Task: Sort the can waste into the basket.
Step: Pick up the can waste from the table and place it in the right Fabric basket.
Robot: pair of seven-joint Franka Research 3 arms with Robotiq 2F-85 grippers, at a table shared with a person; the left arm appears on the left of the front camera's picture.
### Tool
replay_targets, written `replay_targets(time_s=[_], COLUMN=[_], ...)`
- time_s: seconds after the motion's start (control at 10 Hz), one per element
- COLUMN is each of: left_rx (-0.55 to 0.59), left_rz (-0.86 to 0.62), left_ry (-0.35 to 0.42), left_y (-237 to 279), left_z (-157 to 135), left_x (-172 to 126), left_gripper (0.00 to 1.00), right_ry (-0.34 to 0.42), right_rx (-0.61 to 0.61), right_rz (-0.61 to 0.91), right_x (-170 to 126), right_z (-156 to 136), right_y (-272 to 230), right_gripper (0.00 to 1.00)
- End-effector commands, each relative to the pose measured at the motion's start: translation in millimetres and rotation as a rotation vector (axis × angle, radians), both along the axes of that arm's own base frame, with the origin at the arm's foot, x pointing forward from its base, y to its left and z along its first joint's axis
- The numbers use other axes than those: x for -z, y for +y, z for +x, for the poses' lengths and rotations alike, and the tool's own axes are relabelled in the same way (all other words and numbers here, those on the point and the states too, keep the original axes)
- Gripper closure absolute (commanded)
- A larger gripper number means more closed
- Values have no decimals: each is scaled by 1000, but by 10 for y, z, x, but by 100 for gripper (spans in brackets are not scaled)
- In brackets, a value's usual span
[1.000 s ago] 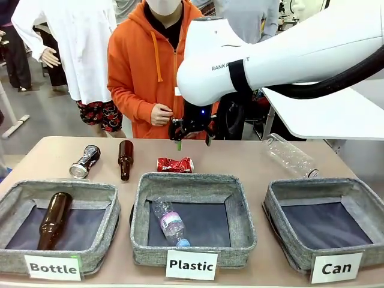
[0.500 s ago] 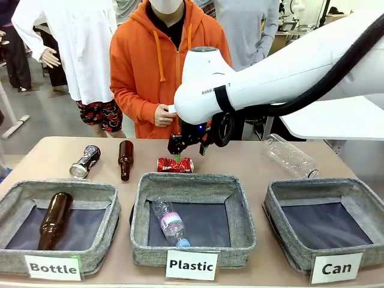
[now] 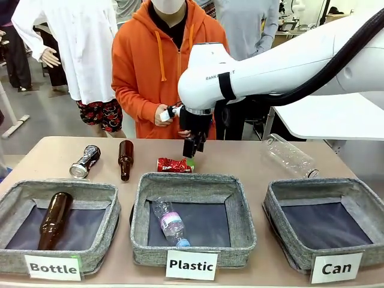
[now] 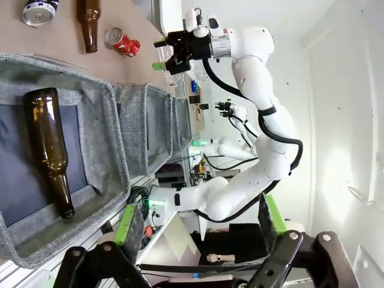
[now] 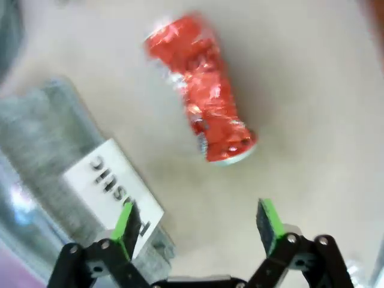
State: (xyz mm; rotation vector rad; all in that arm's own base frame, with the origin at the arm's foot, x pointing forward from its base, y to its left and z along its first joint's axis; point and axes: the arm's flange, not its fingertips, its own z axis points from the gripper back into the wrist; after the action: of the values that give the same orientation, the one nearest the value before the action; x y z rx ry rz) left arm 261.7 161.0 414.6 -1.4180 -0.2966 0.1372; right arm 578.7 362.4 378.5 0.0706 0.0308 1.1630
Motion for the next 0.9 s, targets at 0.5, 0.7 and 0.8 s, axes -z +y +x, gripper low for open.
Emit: replay_targets(time_s=[0.5,0.7,0.8], left_rx=[-3,-3,-3], left_rz=[-17,-17,-17], left_ry=[4,4,4], left_y=[-3,-3,-3], left_z=[8,8,8], left_x=[-34,-34,-34], left_gripper=[0,0,0], right_ry=[-27,-6,-12], right_rx=[-274,-400,-363], right_rz=[175,57,100], right_x=[86,83,101], right_z=[93,30,76], right_y=[42,30,23], right_gripper=[0,0,0])
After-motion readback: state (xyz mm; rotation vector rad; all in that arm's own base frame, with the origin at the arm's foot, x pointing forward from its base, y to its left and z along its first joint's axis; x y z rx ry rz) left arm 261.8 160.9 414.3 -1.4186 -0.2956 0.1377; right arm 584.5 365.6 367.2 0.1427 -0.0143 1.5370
